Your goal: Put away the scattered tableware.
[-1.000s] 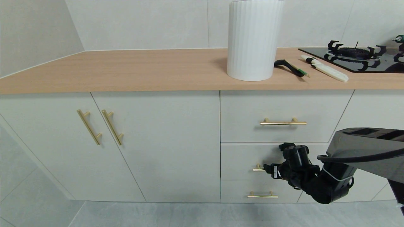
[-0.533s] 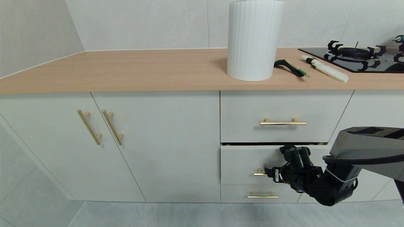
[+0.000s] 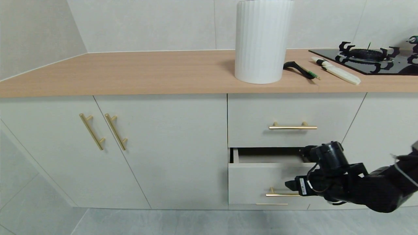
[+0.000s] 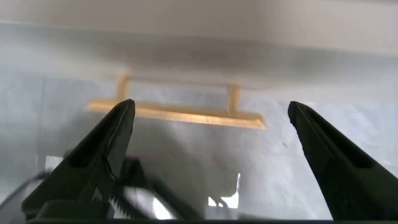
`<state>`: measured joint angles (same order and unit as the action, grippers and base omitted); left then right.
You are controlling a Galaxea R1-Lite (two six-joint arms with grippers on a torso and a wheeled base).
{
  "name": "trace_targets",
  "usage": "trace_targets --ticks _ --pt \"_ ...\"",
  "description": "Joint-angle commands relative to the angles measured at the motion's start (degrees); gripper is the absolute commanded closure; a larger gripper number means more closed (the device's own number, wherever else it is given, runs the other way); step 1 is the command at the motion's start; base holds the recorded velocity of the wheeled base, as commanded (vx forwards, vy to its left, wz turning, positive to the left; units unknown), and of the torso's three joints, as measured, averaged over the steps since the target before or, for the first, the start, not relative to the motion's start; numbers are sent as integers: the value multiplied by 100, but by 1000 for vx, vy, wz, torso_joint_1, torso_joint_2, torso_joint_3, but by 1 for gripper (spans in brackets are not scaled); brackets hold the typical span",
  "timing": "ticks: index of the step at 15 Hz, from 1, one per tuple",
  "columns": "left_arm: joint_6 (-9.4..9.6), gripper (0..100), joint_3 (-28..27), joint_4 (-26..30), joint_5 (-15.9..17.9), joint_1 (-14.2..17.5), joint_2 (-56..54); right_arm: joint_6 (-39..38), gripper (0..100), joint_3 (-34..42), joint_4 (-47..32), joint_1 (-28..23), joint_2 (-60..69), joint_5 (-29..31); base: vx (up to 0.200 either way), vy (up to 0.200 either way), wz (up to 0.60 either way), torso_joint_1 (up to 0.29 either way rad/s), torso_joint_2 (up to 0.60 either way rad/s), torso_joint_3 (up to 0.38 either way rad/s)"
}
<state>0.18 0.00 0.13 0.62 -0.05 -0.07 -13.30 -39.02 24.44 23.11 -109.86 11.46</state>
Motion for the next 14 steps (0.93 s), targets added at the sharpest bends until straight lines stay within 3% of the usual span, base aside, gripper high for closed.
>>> trace_targets --ticks 1,6,14 --pt "-1 0 0 4 -1 5 7 82 0 -79 -976 422 1854 5 0 0 0 0 0 0" --pt "-1 0 0 4 -1 -4 7 47 0 -106 -757 501 1705 32 0 0 0 0 0 0" --pt "-1 0 0 -5 -1 -4 7 -111 0 97 1695 378 -361 515 0 0 0 0 0 0"
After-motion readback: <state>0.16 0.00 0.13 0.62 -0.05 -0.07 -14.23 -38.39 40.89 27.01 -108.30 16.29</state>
